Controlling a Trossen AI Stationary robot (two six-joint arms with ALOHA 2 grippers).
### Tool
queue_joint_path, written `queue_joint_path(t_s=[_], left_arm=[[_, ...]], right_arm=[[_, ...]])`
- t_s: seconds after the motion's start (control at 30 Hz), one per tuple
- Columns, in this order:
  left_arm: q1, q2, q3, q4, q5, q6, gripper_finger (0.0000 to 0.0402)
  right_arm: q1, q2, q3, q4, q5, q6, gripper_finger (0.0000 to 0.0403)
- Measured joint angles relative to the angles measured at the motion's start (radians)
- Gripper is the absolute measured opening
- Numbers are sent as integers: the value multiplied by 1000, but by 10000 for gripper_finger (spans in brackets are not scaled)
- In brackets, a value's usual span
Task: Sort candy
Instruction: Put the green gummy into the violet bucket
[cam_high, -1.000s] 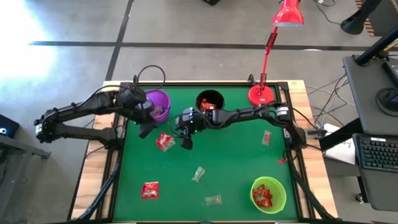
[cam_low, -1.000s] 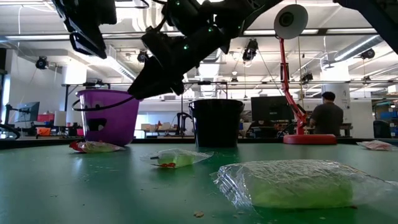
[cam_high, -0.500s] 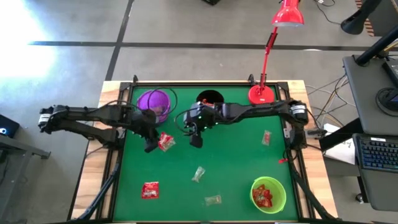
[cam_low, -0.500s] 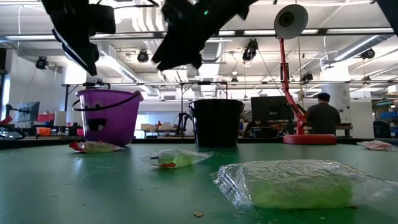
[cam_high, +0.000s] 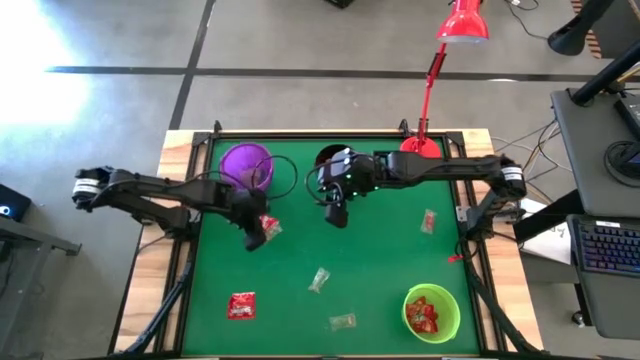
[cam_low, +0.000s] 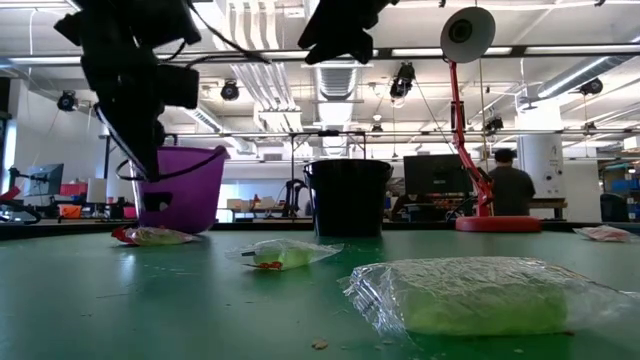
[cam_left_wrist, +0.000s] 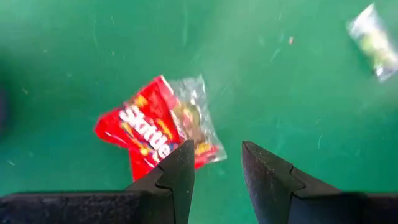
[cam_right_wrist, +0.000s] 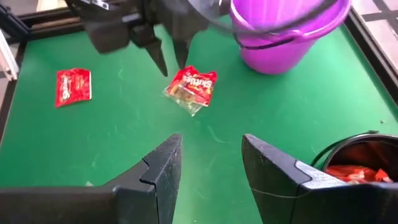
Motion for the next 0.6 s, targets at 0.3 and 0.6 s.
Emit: queue_joint_path(t_s=[0.3, 0.6], left_arm=[[-48, 104, -5, 15, 1, 17, 115], [-66, 162, -1, 75, -4, 18, 115]], right_arm=[[0, -4, -2, -15, 0, 11, 160], [0, -3, -14, -15, 0, 18, 160]])
